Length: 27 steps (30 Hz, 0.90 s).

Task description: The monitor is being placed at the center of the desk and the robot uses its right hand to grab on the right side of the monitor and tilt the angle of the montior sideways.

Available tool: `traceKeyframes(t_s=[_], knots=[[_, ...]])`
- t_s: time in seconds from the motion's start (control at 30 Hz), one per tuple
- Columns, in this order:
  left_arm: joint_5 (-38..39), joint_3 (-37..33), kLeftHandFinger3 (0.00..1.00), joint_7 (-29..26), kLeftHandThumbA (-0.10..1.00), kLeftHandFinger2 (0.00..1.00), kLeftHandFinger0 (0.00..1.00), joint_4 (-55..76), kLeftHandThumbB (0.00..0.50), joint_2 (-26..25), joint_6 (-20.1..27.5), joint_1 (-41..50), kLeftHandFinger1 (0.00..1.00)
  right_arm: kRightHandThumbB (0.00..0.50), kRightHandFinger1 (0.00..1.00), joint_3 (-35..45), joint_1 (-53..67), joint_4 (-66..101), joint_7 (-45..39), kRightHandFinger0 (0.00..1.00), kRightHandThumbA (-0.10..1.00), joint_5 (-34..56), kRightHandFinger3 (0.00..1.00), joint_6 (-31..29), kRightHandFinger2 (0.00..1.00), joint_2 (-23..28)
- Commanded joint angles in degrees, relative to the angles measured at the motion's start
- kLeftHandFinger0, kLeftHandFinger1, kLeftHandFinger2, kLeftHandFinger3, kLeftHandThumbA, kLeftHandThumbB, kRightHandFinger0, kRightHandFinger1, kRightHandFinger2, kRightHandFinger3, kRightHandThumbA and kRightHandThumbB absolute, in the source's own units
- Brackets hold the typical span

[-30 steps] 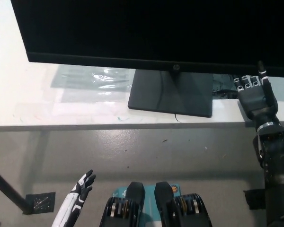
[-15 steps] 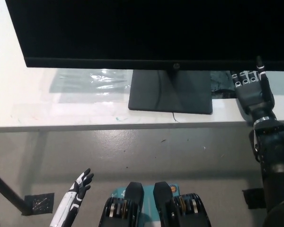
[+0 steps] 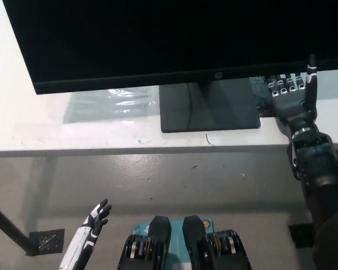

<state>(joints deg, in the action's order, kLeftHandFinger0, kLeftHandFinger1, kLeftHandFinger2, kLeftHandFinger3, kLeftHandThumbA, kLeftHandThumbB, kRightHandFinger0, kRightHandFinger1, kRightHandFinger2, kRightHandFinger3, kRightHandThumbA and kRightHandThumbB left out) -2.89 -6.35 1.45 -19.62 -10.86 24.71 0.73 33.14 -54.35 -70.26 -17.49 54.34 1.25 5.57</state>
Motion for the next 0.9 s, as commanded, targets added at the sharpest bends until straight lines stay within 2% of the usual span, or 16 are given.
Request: traceKeyframes(t_s=[0.0,0.13,0.2,0.3,0.37,0.5,0.53,0.6,0.73,0.8,0.83,0.87], knots=[[0.6,0.29,1.0,0.03,1.0,1.0,1.0,0.73,0.416,-0.29,2.22,-0.81,1.0,0.435,1.0,0.3,-6.32,-0.87,-0.76,1.0,1.0,-2.14,1.0,-1.53,1.0,0.3],[-0.07,-0.33,1.0,-0.34,1.0,1.0,1.0,0.7,0.409,-0.26,2.22,-0.7,1.0,0.454,1.0,0.48,-6.07,-0.81,-0.77,1.0,1.0,-2.57,1.0,-1.76,1.0,0.27],[-0.14,-0.38,1.0,-0.49,1.0,1.0,1.0,0.62,0.42,-0.12,2.22,-0.93,1.0,0.433,1.0,0.14,-4.68,2.42,-1.2,1.0,1.0,-2.79,1.0,-1.22,1.0,-0.45],[-0.02,-0.14,1.0,-0.38,1.0,1.0,1.0,0.64,0.411,-0.39,2.22,-1.73,1.0,0.434,1.0,-2.17,1.58,18.09,0.03,1.0,1.0,-3.32,1.0,1.29,1.0,-4.26],[-0.2,-0.08,1.0,-0.4,1.0,1.0,1.0,0.97,0.399,-0.68,2.22,-1.75,1.0,0.412,1.0,-5.64,9.9,35.78,3.05,1.0,1.0,-5.43,1.0,2.57,1.0,-8.1],[-0.09,0.05,1.0,-0.08,1.0,1.0,1.0,0.45,0.41,-0.91,2.22,-2.39,1.0,0.458,1.0,-12.81,24.32,59.01,1.8,1.0,1.0,-12.81,1.0,1.03,1.0,-10.37],[0.08,0.18,1.0,0.03,1.0,1.0,1.0,0.25,0.421,-0.8,2.22,-2.41,1.0,0.445,1.0,-13.9,26.92,62.32,1.19,1.0,1.0,-14.69,1.0,-0.19,1.0,-10.46],[0.47,0.18,1.0,0.39,1.0,1.0,1.0,0.15,0.422,-0.67,2.22,-2.09,1.0,0.45,1.0,-15.75,32.83,69.54,0.73,1.0,1.0,-19.14,1.0,-2.64,1.0,-11.23],[0.14,-0.21,1.0,0.36,1.0,1.0,1.0,0.25,0.401,-0.64,2.22,-2.0,1.0,0.452,1.0,-19.2,43.71,79.43,-3.16,1.0,1.0,-26.51,1.0,-8.31,1.0,-11.66],[0.07,-0.3,1.0,0.22,1.0,1.0,1.0,0.43,0.38,-0.76,2.22,-2.02,1.0,0.429,1.0,-20.42,47.55,81.56,-5.72,1.0,1.0,-30.59,1.0,-13.43,1.0,-11.76],[-0.04,-0.36,1.0,0.1,1.0,1.0,1.0,0.41,0.38,-0.78,2.22,-2.04,1.0,0.43,1.0,-20.9,49.76,82.74,-6.77,1.0,1.0,-32.34,1.0,-15.98,1.0,-12.17],[0.0,-0.41,1.0,0.21,1.0,1.0,1.0,0.36,0.382,-0.74,2.22,-2.12,1.0,0.452,1.0,-21.16,51.23,83.7,-7.02,1.0,1.0,-33.59,1.0,-17.45,1.0,-12.55]])
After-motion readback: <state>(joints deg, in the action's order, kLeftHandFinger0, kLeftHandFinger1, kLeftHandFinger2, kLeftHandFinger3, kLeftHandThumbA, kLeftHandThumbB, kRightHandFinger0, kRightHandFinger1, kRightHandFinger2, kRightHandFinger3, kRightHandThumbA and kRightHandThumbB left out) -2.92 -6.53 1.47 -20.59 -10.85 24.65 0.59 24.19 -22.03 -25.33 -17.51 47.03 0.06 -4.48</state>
